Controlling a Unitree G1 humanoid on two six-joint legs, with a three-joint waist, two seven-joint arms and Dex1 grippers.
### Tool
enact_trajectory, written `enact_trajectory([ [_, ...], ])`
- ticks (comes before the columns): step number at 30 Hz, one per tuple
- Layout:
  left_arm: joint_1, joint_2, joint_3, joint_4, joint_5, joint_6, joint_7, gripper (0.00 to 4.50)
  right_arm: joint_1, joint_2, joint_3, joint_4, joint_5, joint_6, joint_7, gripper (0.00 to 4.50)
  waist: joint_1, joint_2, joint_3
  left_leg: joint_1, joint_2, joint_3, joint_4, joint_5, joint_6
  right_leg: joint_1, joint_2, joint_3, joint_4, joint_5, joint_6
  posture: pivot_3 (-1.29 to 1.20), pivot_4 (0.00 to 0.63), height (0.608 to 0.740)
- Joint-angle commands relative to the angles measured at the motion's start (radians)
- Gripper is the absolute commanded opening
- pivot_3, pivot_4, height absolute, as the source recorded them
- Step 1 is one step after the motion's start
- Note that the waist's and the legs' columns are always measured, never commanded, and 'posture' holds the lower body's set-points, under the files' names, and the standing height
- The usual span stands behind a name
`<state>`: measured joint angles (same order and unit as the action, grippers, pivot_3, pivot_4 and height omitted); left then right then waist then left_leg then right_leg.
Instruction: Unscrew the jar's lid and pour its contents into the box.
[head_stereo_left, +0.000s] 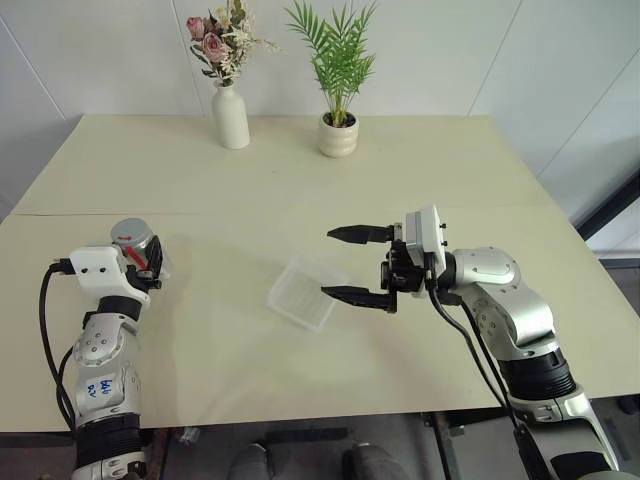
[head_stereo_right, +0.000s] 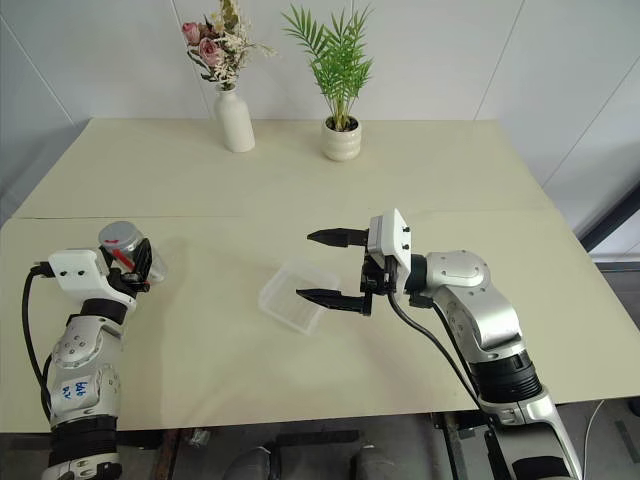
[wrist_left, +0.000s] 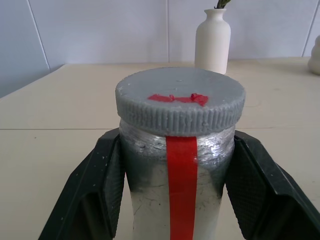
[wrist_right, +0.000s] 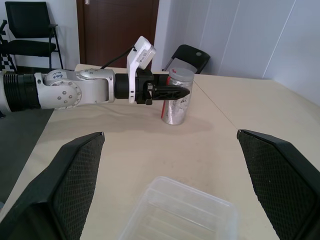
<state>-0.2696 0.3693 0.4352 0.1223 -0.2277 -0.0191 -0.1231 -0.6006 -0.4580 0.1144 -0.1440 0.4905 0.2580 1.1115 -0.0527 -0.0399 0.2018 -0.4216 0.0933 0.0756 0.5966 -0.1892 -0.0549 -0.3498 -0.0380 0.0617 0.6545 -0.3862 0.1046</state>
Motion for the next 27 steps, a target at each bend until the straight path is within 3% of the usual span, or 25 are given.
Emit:
enact_trajectory([
  [1, 0.003, 0.019, 0.01, -0.016, 0.0, -0.004, 0.003, 2.45, 0.0, 0.003, -0.015, -0.04, 0.008, -0.014, -0.01, 4.5, 0.0, 0.0, 0.0, 0.0, 0.0, 0.0, 0.0, 0.0, 0.0, 0.0, 0.0, 0.0, 0.0, 0.0, 0.0, 0.0, 0.15, 0.74],
  [7, -0.031, 0.002, -0.045, -0.101, -0.116, 0.043, -0.124, 2.45, -0.068, 0.03, -0.026, -0.065, 0.045, 0.099, -0.106, 4.5, 0.0, 0.0, 0.0, 0.0, 0.0, 0.0, 0.0, 0.0, 0.0, 0.0, 0.0, 0.0, 0.001, 0.0, 0.0, 0.0, 0.15, 0.74],
  [11, -0.065, 0.046, -0.184, -0.195, -0.154, 0.121, -0.304, 2.45, -0.142, 0.053, 0.006, -0.091, 0.036, 0.228, -0.191, 4.5, 0.004, 0.0, 0.0, -0.002, 0.0, 0.001, 0.0, 0.002, -0.002, -0.004, 0.0, 0.001, 0.004, 0.0, 0.0, 0.0, 0.15, 0.74],
  [18, -0.164, 0.078, -0.298, -0.215, -0.21, 0.208, -0.486, 2.45, -0.249, 0.137, 0.068, -0.116, 0.001, 0.355, -0.315, 4.5, -0.004, 0.0, 0.0, -0.002, 0.002, 0.005, -0.002, 0.002, -0.003, -0.009, 0.002, 0.006, 0.006, 0.0, 0.0, 0.0, 0.15, 0.74],
  [27, -0.251, 0.065, -0.352, -0.185, -0.204, 0.243, -0.558, 2.45, -0.297, 0.215, 0.08, -0.112, -0.045, 0.439, -0.453, 4.5, -0.003, 0.0, 0.0, -0.002, 0.006, 0.015, -0.001, 0.004, -0.008, -0.014, 0.007, 0.016, 0.006, 0.0, 0.0, 0.0, 0.15, 0.74],
])
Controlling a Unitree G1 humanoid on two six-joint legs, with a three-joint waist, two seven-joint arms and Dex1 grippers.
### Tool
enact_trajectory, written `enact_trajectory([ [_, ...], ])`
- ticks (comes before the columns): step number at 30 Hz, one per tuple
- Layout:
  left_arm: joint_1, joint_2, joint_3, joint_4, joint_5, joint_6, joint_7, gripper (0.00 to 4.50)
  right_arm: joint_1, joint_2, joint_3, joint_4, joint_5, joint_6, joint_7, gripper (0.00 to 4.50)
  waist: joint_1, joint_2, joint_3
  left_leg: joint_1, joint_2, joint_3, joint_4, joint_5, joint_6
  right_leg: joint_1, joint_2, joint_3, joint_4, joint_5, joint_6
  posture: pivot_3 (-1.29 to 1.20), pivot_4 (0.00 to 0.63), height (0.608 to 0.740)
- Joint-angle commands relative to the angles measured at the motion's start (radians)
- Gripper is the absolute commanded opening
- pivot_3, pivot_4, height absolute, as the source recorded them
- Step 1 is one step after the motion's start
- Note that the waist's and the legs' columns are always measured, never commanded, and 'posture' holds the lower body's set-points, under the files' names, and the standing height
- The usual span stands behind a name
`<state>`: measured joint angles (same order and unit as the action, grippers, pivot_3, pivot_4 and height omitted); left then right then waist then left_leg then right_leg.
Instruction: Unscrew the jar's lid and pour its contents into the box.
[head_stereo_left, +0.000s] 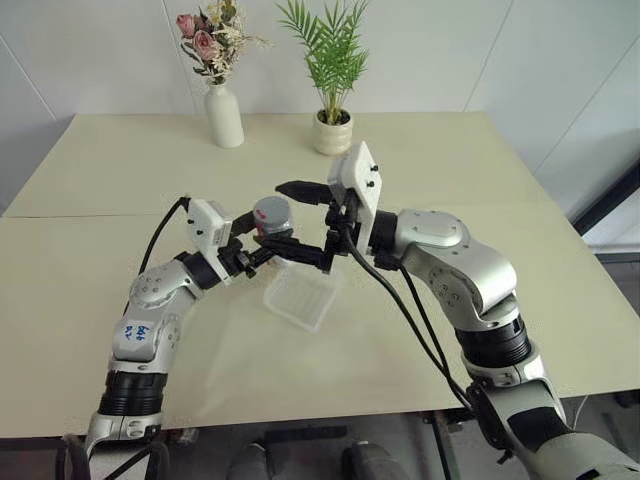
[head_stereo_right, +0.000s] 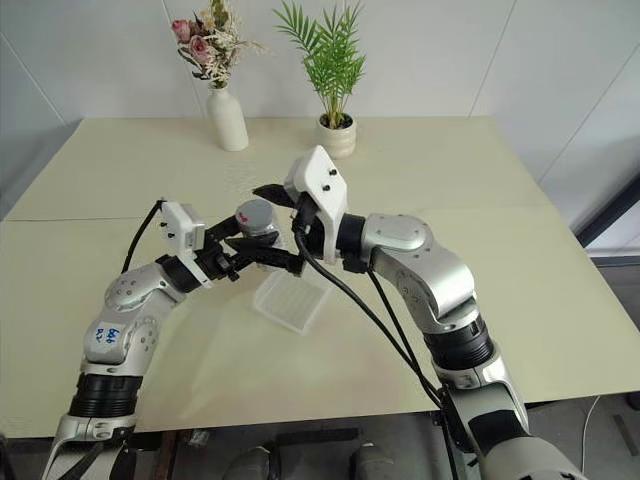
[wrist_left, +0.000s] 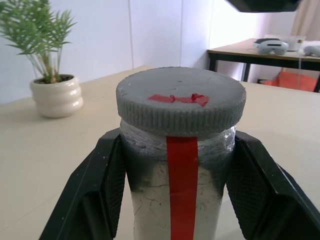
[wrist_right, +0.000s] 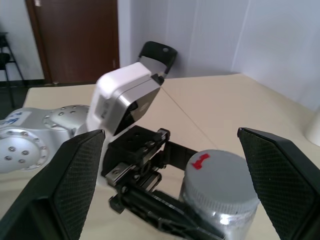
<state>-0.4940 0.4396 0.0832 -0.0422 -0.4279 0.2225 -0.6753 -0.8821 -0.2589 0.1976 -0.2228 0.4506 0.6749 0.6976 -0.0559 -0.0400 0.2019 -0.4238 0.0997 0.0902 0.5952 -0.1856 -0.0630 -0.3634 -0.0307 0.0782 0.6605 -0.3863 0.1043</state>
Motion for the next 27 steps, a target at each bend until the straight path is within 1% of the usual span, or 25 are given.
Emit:
enact_trajectory([
  [1, -0.031, -0.007, -0.002, -0.02, -0.003, 0.003, -0.006, 2.45, -0.015, 0.02, -0.004, -0.033, -0.008, 0.028, -0.049, 4.5, 0.0, 0.0, 0.0, 0.0, 0.0, 0.001, 0.0, 0.0, 0.0, -0.001, 0.0, 0.001, 0.0, 0.0, 0.0, 0.0, 0.15, 0.74],
  [4, -0.043, -0.015, -0.013, -0.022, 0.0, 0.009, -0.008, 2.45, -0.009, 0.025, 0.004, -0.021, -0.044, 0.03, -0.088, 4.5, -0.001, 0.0, 0.0, 0.0, 0.001, 0.005, 0.0, 0.0, 0.0, -0.004, 0.001, 0.007, 0.001, 0.0, 0.0, 0.0, 0.15, 0.74],
  [10, -0.055, -0.027, -0.028, -0.022, 0.002, 0.019, -0.006, 2.45, -0.012, 0.034, 0.004, 0.014, -0.105, 0.039, -0.15, 4.5, -0.001, 0.0, 0.0, -0.004, 0.002, 0.009, 0.0, 0.001, -0.001, -0.011, 0.002, 0.01, 0.003, 0.0, 0.0, 0.0, 0.15, 0.74],
  [25, -0.058, -0.032, -0.032, -0.02, 0.001, 0.028, -0.027, 2.45, -0.004, 0.052, -0.003, 0.022, -0.114, 0.07, -0.157, 4.5, -0.003, 0.0, 0.0, -0.004, 0.003, 0.011, 0.001, 0.001, -0.001, -0.012, 0.003, 0.012, 0.003, 0.0, 0.0, 0.0, 0.15, 0.74],
  [27, -0.06, -0.031, -0.032, -0.019, 0.002, 0.027, -0.029, 2.45, -0.008, 0.055, -0.007, 0.019, -0.107, 0.074, -0.157, 4.11, -0.003, 0.0, 0.0, -0.004, 0.003, 0.011, 0.001, 0.001, -0.001, -0.012, 0.003, 0.012, 0.003, 0.0, 0.0, 0.0, 0.15, 0.74],
])
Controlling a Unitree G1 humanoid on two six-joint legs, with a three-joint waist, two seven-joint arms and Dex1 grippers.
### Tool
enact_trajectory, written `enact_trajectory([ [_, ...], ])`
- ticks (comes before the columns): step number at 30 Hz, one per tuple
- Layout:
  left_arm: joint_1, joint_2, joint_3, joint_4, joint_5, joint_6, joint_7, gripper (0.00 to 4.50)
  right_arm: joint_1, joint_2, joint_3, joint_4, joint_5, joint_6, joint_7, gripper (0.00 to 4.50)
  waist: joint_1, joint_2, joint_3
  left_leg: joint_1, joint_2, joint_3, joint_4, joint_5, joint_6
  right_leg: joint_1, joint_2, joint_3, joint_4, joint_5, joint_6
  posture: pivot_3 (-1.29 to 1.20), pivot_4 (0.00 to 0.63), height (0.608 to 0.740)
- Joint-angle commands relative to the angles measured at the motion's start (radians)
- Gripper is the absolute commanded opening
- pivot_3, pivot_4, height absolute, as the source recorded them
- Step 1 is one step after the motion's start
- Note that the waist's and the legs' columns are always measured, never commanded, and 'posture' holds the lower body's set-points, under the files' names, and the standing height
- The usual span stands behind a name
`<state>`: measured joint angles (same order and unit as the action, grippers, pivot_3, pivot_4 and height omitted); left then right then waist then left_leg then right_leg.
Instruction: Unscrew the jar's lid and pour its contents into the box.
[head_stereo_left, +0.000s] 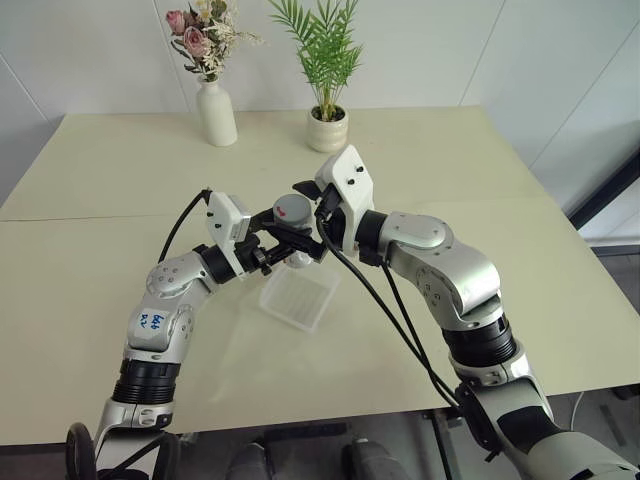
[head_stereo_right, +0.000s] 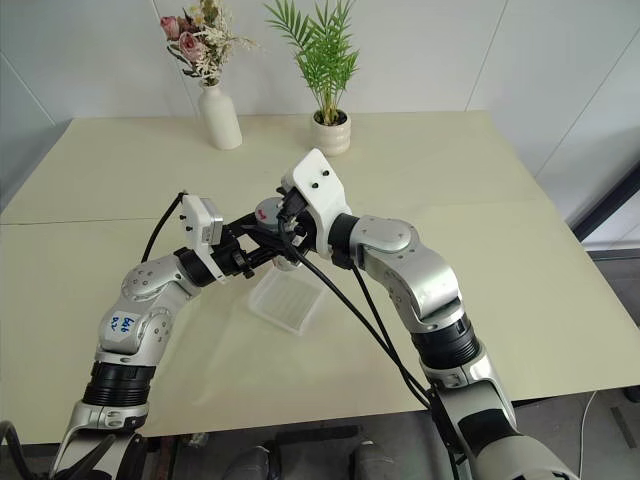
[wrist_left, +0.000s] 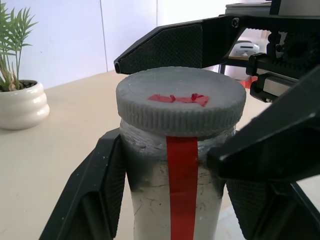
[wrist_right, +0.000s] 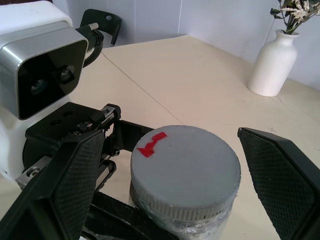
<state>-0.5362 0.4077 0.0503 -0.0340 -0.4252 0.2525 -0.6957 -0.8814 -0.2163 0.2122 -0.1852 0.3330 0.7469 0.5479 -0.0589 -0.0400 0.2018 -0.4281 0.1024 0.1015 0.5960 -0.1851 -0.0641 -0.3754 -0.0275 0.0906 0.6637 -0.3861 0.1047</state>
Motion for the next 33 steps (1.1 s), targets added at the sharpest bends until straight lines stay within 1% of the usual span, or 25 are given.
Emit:
enact_trajectory([
  [1, -0.019, 0.0, 0.002, -0.027, -0.001, -0.001, -0.007, 2.45, -0.01, 0.014, -0.022, -0.02, 0.013, 0.003, -0.006, 3.86, 0.0, 0.0, 0.0, 0.0, 0.0, 0.0, 0.0, 0.0, 0.0, 0.0, 0.0, 0.0, 0.0, 0.0, 0.0, 0.0, 0.15, 0.74],
  [5, -0.02, -0.001, 0.003, -0.034, 0.0, 0.002, -0.005, 2.45, -0.007, 0.014, -0.018, -0.02, 0.012, 0.005, 0.001, 2.56, 0.0, 0.0, 0.0, 0.0, 0.0, 0.0, 0.0, 0.0, 0.0, 0.0, 0.0, 0.0, 0.0, 0.0, 0.0, 0.0, 0.15, 0.74],
  [10, -0.017, 0.008, 0.008, -0.039, -0.003, 0.008, -0.012, 2.45, -0.013, 0.014, -0.038, -0.027, 0.037, 0.03, 0.012, 2.56, 0.0, 0.0, 0.0, 0.0, 0.0, 0.0, 0.0, 0.0, 0.0, 0.0, 0.0, 0.0, 0.0, 0.0, 0.0, 0.0, 0.15, 0.74],
  [12, -0.019, 0.015, 0.012, -0.037, -0.012, 0.009, -0.029, 2.45, -0.019, -0.001, -0.046, -0.026, 0.057, 0.029, 0.047, 2.56, 0.0, 0.0, 0.0, 0.0, 0.0, 0.0, 0.0, 0.0, 0.0, 0.0, 0.0, 0.0, 0.0, 0.0, 0.0, 0.0, 0.15, 0.74],
  [16, -0.022, 0.037, 0.028, -0.025, -0.065, 0.026, -0.116, 2.45, -0.018, -0.074, -0.054, -0.059, 0.157, 0.008, 0.246, 2.56, 0.002, 0.0, 0.0, 0.0, 0.0, 0.001, 0.0, 0.0, 0.0, 0.0, 0.0, 0.0, 0.0, 0.0, 0.0, 0.0, 0.15, 0.74],
  [18, -0.027, 0.05, 0.04, -0.016, -0.1, 0.041, -0.163, 2.45, -0.007, -0.126, -0.048, -0.084, 0.207, -0.025, 0.387, 2.56, 0.003, 0.0, 0.0, 0.0, 0.0, 0.001, 0.0, 0.0, 0.0, 0.0, 0.0, 0.0, 0.0, 0.0, 0.0, 0.0, 0.15, 0.74],
  [20, -0.034, 0.069, 0.045, -0.008, -0.128, 0.053, -0.214, 2.45, -0.01, -0.163, -0.034, -0.083, 0.232, -0.054, 0.492, 2.56, 0.001, 0.0, 0.0, 0.0, 0.0, 0.001, 0.0, 0.0, 0.0, 0.0, 0.0, 0.0, -0.001, 0.0, 0.0, 0.0, 0.15, 0.74],
  [23, -0.049, 0.098, 0.048, -0.002, -0.17, 0.078, -0.294, 2.45, -0.032, -0.203, -0.027, -0.059, 0.254, -0.064, 0.595, 2.56, -0.004, 0.0, 0.0, 0.0, 0.001, 0.001, 0.0, 0.0, 0.0, 0.0, 0.001, 0.001, 0.0, 0.0, 0.0, 0.0, 0.15, 0.74],
  [27, -0.082, 0.147, 0.027, 0.011, -0.218, 0.12, -0.42, 2.45, -0.108, -0.228, -0.035, 0.025, 0.29, -0.072, 0.746, 2.56, -0.006, 0.0, 0.0, 0.0, 0.001, 0.001, 0.001, 0.0, 0.0, 0.0, 0.002, 0.001, 0.001, 0.0, 0.0, 0.0, 0.15, 0.74],
  [33, -0.104, 0.185, 0.003, 0.051, -0.218, 0.119, -0.546, 2.45, -0.18, -0.222, 0.005, 0.136, 0.26, -0.11, 0.877, 2.56, -0.006, 0.0, 0.0, 0.0, 0.001, 0.0, 0.002, 0.0, 0.001, 0.0, 0.001, 0.001, 0.001, 0.0, 0.0, 0.0, 0.15, 0.74],
])
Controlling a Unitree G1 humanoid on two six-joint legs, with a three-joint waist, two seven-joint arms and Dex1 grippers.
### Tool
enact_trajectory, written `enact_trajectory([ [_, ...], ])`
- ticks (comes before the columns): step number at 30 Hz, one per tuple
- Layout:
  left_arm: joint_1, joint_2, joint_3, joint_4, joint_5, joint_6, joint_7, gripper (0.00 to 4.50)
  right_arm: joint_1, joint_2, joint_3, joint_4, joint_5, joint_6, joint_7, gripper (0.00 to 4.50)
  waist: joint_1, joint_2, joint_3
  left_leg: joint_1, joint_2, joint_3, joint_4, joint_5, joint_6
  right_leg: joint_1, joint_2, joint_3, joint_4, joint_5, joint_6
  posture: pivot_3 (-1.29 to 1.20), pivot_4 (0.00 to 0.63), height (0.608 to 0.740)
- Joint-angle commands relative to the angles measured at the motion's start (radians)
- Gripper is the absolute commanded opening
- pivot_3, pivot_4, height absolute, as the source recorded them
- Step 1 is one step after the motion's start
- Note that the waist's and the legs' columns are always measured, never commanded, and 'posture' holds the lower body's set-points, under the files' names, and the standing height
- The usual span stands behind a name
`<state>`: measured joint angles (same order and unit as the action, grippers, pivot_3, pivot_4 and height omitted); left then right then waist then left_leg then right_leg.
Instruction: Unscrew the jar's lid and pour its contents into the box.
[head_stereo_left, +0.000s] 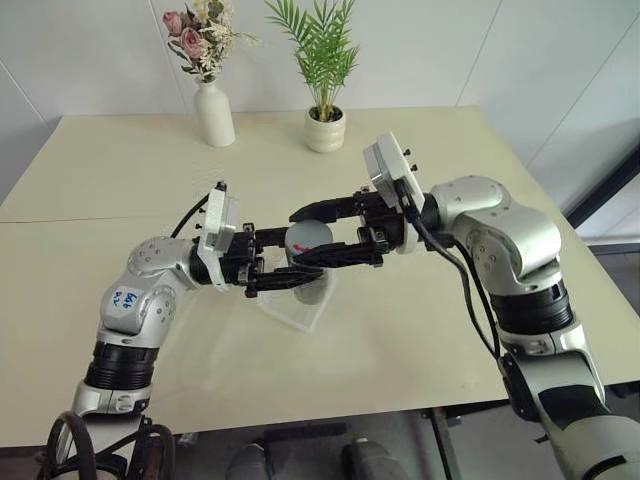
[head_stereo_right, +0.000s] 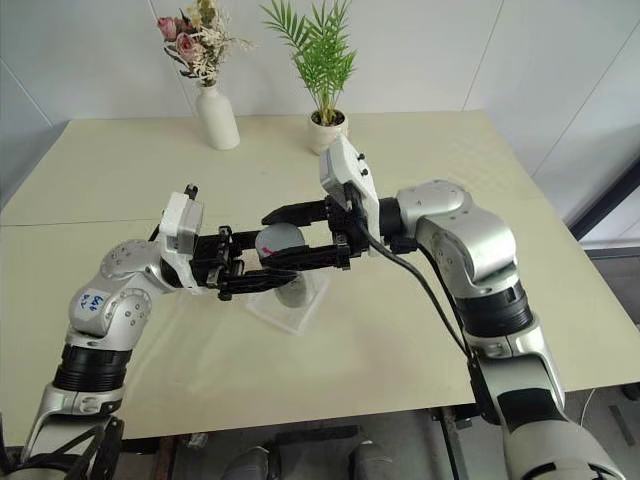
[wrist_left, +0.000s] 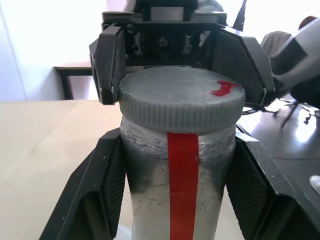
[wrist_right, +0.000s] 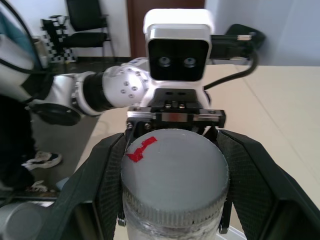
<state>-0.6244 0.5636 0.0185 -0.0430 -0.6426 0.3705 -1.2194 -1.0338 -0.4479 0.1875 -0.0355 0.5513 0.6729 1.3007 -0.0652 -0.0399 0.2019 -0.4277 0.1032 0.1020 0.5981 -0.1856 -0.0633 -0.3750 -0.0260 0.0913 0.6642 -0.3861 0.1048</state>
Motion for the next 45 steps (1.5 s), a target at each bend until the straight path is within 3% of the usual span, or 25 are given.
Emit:
enact_trajectory([
  [1, -0.016, 0.031, 0.035, 0.065, -0.003, -0.002, -0.04, 2.45, -0.033, 0.011, 0.036, -0.002, 0.038, -0.045, 0.138, 2.56, 0.0, 0.0, 0.0, 0.0, 0.0, 0.0, 0.0, 0.0, 0.0, 0.0, 0.0, 0.0, 0.0, 0.0, 0.0, 0.0, 0.15, 0.74],
  [12, -0.01, 0.037, 0.042, 0.069, 0.015, -0.016, -0.06, 2.45, -0.035, 0.01, 0.05, 0.057, 0.012, -0.094, 0.167, 2.56, 0.0, 0.0, 0.0, 0.0, 0.0, 0.0, 0.002, 0.0, 0.0, 0.0, 0.0, 0.0, 0.001, 0.0, 0.0, 0.0, 0.15, 0.74],
  [18, 0.0, 0.018, 0.056, 0.055, 0.012, -0.031, -0.039, 2.45, -0.022, 0.017, 0.027, 0.047, 0.01, -0.088, 0.124, 4.48, -0.001, 0.0, 0.0, 0.0, 0.0, 0.0, 0.003, 0.0, 0.0, 0.0, 0.0, 0.0, 0.003, 0.0, 0.0, 0.0, 0.15, 0.74],
  [34, 0.103, 0.007, 0.104, -0.022, -0.013, -0.032, 0.007, 2.45, 0.04, 0.049, -0.084, -0.011, 0.011, -0.139, -0.085, 4.48, -0.012, 0.0, 0.0, 0.0, 0.001, -0.001, 0.006, 0.0, 0.0, 0.0, 0.0, 0.0, 0.007, 0.0, 0.0, 0.0, 0.15, 0.74],
  [45, 0.077, -0.007, 0.099, 0.022, 0.005, -0.059, 0.02, 2.45, 0.127, 0.115, -0.033, -0.183, 0.01, -0.021, -0.298, 4.48, -0.019, 0.0, 0.0, 0.0, 0.001, -0.001, 0.007, 0.0, 0.0, -0.001, 0.0, 0.001, 0.009, 0.0, 0.0, 0.0, 0.15, 0.74],
])
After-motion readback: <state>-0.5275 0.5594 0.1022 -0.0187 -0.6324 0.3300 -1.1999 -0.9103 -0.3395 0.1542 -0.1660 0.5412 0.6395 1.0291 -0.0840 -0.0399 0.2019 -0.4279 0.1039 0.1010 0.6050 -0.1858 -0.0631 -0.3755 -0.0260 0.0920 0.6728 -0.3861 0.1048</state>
